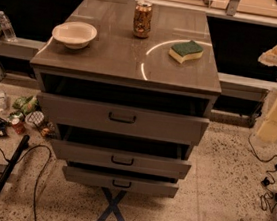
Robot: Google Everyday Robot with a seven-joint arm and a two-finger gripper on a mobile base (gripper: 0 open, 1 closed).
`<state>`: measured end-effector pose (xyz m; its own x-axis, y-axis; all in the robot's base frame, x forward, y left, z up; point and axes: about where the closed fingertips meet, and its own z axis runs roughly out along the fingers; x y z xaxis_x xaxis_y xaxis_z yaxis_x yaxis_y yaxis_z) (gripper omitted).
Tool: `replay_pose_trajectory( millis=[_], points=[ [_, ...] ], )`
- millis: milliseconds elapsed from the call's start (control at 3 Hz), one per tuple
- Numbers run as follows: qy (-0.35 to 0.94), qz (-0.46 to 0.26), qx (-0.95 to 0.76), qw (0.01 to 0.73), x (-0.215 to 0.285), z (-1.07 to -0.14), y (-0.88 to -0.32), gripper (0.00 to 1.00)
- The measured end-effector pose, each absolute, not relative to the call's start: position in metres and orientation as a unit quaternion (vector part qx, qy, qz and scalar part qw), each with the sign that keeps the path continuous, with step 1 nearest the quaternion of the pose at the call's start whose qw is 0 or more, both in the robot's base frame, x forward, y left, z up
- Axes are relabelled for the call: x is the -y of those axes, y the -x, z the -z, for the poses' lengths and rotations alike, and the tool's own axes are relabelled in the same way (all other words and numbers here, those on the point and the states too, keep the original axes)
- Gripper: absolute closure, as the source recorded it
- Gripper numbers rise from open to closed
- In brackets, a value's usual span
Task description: Place orange can into paper bowl
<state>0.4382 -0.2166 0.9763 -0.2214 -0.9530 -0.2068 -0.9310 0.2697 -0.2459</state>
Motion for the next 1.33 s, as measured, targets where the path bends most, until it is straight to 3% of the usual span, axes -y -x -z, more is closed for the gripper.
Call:
replay_pose_trajectory(
  millis=[333,667,1333],
  points=[
    [0.601,0.029,-0.781,0.165,0.214,-0.976,-0.442,0.00],
    [0.572,-0.037,-0.786,0.232,0.181,-0.975,-0.482,0.00],
    [0.436,-0.222,-0.781,0.388,0.083,-0.973,-0.619,0.00]
  ],
)
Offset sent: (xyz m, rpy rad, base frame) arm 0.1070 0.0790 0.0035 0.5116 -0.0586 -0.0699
